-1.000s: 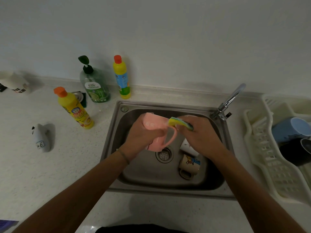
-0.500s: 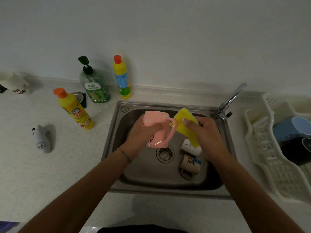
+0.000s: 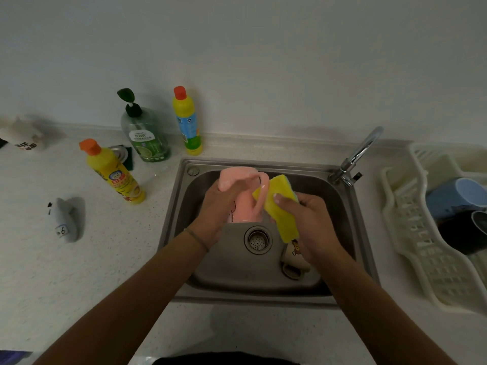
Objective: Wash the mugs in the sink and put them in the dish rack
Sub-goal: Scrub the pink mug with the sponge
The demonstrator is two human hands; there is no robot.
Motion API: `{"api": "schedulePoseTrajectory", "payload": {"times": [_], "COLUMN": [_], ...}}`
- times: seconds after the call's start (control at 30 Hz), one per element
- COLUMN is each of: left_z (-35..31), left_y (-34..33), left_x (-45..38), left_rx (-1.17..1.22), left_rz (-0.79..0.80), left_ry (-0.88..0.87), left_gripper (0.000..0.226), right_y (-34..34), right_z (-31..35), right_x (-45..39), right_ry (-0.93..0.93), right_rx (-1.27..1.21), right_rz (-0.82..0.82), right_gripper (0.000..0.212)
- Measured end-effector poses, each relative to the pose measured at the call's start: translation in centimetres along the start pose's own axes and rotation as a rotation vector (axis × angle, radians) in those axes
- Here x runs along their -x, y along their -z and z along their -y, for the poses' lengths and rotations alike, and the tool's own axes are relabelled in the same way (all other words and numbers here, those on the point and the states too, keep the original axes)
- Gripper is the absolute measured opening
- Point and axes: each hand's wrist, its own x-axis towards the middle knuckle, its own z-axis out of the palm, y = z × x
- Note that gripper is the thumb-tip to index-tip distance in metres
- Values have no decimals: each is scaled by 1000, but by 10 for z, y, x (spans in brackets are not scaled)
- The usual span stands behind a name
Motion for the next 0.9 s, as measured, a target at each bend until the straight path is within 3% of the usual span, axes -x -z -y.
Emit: {"api": "schedulePoseTrajectory", "payload": {"times": [0.2,0.33,0.5,0.63,0.77,0.83,0.9], "left_z": [9,11,15,14,19,23,22], "left_y": [0,1,0,9,14,16,19], "left_x": [0,-2,-2,5,18,20,20], "left_rx": [7,13,-45,155,496,498,460], "left_rz": [-35,-73,-20,96,196,195,186], "left_ry": [19,12,105,281,389,384,347], "left_gripper": [56,68,66,49,56,60,54], "right_y": [-2,-9,-13,-12,-7,0,11], "right_z": [7,-4,0,1,13,13,6], "right_x": [-3,3,-7,-13,-14,-18,-25], "right_ry": [-23,37,116,71,-38,-54,54], "right_rx": [-46,194,418,439,256,348,582], "right_rz": [-87,-8,-84,-126,-14,47,-56], "right_gripper": [16,18,15,13,17,23,32]}}
